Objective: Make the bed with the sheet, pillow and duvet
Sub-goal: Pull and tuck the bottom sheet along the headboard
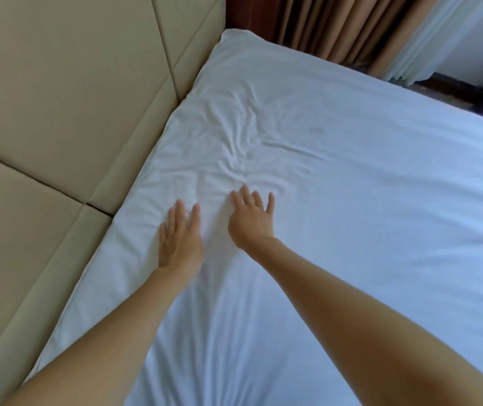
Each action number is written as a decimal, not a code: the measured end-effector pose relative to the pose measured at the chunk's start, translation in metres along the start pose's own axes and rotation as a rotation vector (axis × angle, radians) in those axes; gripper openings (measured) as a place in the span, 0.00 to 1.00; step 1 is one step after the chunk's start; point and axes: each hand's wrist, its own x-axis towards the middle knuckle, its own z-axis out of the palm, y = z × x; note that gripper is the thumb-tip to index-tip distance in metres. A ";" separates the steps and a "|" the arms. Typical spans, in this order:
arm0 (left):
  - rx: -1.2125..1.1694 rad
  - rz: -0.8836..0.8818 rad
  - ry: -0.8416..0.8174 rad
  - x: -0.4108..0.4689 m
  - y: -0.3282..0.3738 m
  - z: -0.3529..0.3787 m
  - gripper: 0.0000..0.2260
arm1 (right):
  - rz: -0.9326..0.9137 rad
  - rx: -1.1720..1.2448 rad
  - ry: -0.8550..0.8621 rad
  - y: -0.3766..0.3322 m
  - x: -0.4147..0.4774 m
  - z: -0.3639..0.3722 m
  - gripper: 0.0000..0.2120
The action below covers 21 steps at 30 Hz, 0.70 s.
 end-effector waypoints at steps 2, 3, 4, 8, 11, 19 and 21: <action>-0.021 -0.033 -0.147 -0.036 0.006 -0.003 0.27 | 0.031 0.054 -0.092 0.000 -0.038 0.002 0.26; -0.050 -0.064 -0.224 -0.055 0.010 -0.008 0.27 | 0.050 0.074 -0.138 0.002 -0.058 0.001 0.26; -0.092 -0.106 -0.288 -0.073 0.015 -0.013 0.26 | 0.071 0.090 -0.173 0.006 -0.078 -0.002 0.26; -0.171 -0.164 -0.321 -0.134 0.036 -0.042 0.22 | 0.133 0.128 -0.157 0.025 -0.154 -0.027 0.23; -0.207 -0.115 -0.275 -0.173 0.052 -0.065 0.19 | 0.148 0.183 -0.074 0.035 -0.210 -0.054 0.19; -0.383 0.004 -0.008 -0.316 0.092 -0.096 0.10 | 0.147 0.267 0.030 0.054 -0.371 -0.082 0.16; -0.435 0.007 0.037 -0.354 0.095 -0.091 0.10 | 0.159 0.287 0.071 0.056 -0.405 -0.075 0.16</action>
